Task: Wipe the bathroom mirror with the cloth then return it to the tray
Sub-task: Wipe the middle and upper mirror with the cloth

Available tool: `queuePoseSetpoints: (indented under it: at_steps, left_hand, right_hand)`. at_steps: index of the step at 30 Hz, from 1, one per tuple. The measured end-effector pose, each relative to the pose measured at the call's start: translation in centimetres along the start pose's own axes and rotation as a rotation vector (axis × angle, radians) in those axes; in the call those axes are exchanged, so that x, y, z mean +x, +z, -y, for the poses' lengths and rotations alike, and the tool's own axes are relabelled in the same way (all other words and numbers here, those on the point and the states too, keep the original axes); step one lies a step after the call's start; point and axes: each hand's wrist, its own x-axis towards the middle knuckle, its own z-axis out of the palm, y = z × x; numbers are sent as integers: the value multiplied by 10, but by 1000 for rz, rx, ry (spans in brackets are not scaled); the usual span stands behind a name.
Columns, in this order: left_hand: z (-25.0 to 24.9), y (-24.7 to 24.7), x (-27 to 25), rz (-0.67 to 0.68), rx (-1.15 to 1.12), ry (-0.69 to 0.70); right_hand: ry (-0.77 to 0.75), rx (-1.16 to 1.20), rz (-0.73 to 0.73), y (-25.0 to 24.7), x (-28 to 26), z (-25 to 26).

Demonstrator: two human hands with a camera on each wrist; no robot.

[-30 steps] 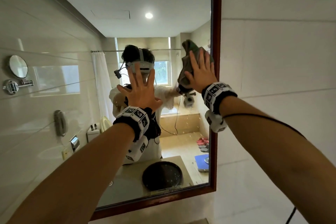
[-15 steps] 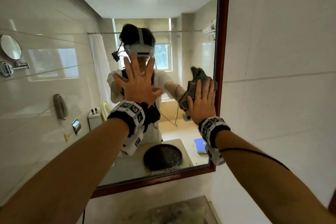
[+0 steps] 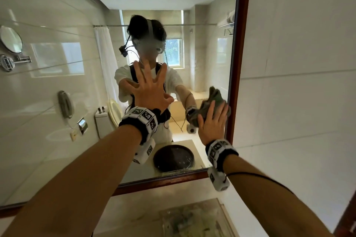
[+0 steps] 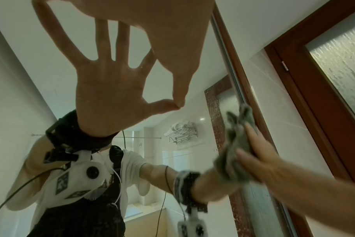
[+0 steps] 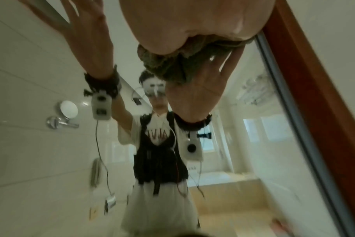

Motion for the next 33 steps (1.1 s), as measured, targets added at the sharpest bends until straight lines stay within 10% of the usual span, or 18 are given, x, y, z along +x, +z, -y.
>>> queuePoseSetpoints:
  at_steps: [11, 33]
  left_hand:
    - [12, 0, 0, 33, -17, 29]
    - [16, 39, -69, 43, -44, 45]
  right_hand:
    - [-332, -153, -195, -74, 119, 93]
    - [-84, -73, -44, 63, -67, 0]
